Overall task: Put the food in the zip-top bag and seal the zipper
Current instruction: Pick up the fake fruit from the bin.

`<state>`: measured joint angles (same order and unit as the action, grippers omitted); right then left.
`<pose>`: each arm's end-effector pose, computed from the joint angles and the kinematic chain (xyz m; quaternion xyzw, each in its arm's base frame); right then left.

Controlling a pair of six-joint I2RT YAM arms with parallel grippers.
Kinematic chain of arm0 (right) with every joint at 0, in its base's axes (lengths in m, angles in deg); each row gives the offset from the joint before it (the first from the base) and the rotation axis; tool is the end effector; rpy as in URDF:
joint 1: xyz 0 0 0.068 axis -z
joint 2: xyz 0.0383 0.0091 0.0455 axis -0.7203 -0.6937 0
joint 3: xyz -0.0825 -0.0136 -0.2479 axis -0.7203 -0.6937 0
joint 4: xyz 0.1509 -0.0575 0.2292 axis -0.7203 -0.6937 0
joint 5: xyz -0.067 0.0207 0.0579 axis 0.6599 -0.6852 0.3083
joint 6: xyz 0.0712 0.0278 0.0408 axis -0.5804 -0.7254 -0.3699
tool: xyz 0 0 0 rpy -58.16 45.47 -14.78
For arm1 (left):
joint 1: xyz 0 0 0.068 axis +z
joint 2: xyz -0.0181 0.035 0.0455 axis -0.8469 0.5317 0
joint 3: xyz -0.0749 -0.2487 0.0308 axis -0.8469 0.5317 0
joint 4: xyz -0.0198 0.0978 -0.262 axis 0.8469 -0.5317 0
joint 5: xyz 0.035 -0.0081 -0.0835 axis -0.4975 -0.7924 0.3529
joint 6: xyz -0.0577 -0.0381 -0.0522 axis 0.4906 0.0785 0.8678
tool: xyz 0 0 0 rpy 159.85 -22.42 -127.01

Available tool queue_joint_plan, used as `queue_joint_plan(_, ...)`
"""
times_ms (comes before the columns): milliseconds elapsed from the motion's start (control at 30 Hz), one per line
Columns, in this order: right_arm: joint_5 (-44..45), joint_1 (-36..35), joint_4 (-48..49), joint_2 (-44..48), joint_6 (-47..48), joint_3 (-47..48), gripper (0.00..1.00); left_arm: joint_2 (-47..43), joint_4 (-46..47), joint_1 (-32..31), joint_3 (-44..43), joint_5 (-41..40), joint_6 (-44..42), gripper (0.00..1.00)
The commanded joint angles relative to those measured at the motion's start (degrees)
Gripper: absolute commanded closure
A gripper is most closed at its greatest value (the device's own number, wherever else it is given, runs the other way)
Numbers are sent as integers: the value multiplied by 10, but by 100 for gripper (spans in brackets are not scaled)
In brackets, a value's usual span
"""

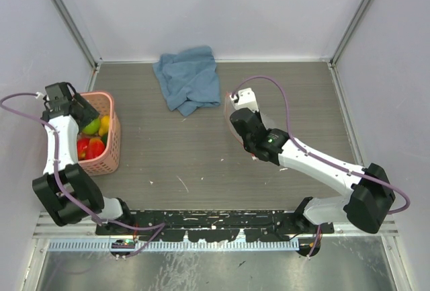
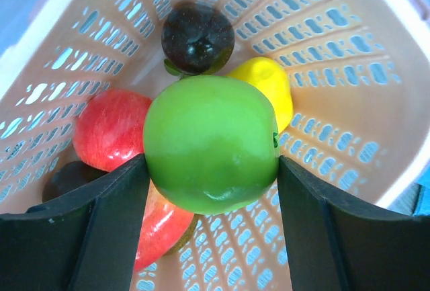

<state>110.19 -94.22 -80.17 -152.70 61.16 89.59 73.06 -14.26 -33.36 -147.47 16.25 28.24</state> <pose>0.2559 0.2071 0.2538 -0.1228 0.8343 -0.0851 0.5307 0.3097 0.1495 0.2454 -0.3968 0.8524 0.0502 0.3369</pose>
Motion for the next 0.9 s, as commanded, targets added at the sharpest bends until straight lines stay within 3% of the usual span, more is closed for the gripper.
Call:
queue_joint_plan(0,41,2,-9,22,-15,2,99,-54,14,3,8,11,16,52)
queue_joint_plan(467,18,2,-9,34,-24,-2,99,-199,17,-12,31,63,33,55)
queue_joint_plan(767,-7,2,8,32,-16,-7,99,-244,33,-44,47,234,79,56)
queue_joint_plan(867,-7,2,9,23,-12,-7,99,-240,26,-92,45,256,81,57)
